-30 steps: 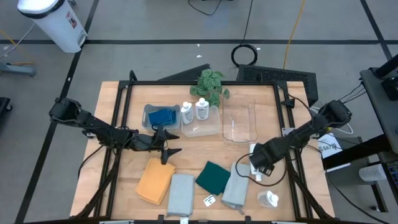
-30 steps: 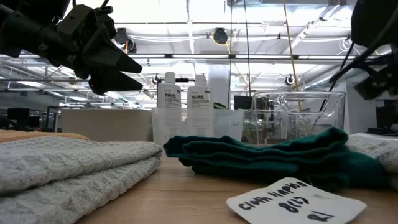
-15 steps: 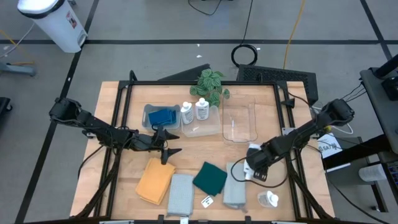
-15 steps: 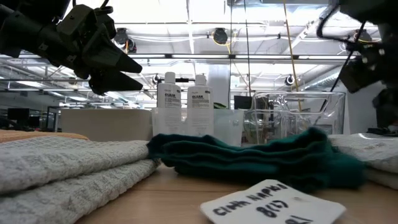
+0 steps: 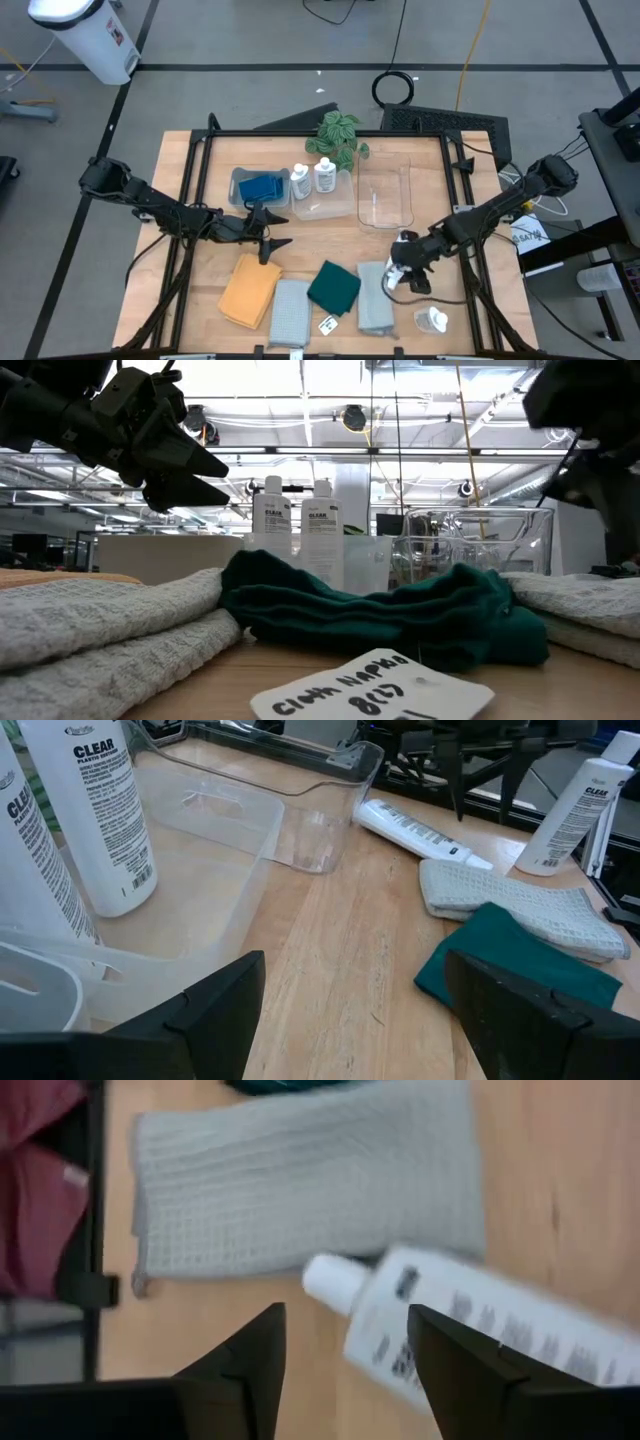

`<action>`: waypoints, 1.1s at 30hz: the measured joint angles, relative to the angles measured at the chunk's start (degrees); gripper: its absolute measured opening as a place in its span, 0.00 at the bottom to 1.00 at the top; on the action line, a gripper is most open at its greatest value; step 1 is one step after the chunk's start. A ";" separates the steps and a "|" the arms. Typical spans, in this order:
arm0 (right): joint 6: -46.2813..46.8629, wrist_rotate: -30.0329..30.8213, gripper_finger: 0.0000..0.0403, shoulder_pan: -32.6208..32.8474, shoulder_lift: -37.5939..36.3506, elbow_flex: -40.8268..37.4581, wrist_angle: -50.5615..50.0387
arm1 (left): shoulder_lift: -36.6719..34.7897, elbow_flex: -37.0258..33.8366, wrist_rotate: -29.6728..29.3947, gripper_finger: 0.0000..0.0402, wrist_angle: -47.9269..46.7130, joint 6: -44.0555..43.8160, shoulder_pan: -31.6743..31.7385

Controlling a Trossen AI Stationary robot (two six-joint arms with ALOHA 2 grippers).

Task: Pick & Place Kitchen Items
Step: Put the white plastic restorer bottle into the white bin

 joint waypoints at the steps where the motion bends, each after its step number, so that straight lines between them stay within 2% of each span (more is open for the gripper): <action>1: -3.64 0.71 0.45 0.45 -0.08 -0.33 1.29 | 0.00 0.00 0.00 0.78 0.02 -0.02 0.02; 4: -13.31 2.99 0.45 1.47 0.58 -0.89 3.64 | 0.00 0.00 0.00 0.78 0.00 -0.02 0.00; 7: -14.72 6.27 0.49 0.52 2.00 -0.89 1.19 | 0.00 0.00 0.00 0.78 0.01 -0.02 0.01; 12: -16.93 5.88 0.64 -0.56 5.72 -0.95 -3.33 | 0.00 0.00 0.02 0.78 0.00 -0.02 0.02; 16: -24.19 5.27 0.77 -0.60 7.01 -0.84 -3.02 | 0.00 0.00 1.15 0.78 -0.01 -0.20 0.01; 19: -27.80 4.65 0.82 -1.10 7.02 -0.54 -4.39 | 0.00 0.00 1.75 0.78 -0.06 -0.05 0.00; 22: -30.41 5.18 0.84 -1.22 7.13 1.06 -9.37 | 0.00 0.00 1.89 0.78 -0.35 -0.10 0.02; 27: -38.65 13.64 0.83 -1.19 7.17 1.46 -15.67 | 0.00 0.00 4.01 0.78 -0.61 0.89 0.00; 29: -41.63 17.51 0.82 -1.22 7.58 0.52 -15.49 | 0.00 0.00 4.58 0.78 -0.65 1.63 0.00; 33: -43.80 18.64 0.81 -1.13 7.76 -2.93 -10.27 | 0.00 0.00 4.57 0.78 -0.90 1.00 0.02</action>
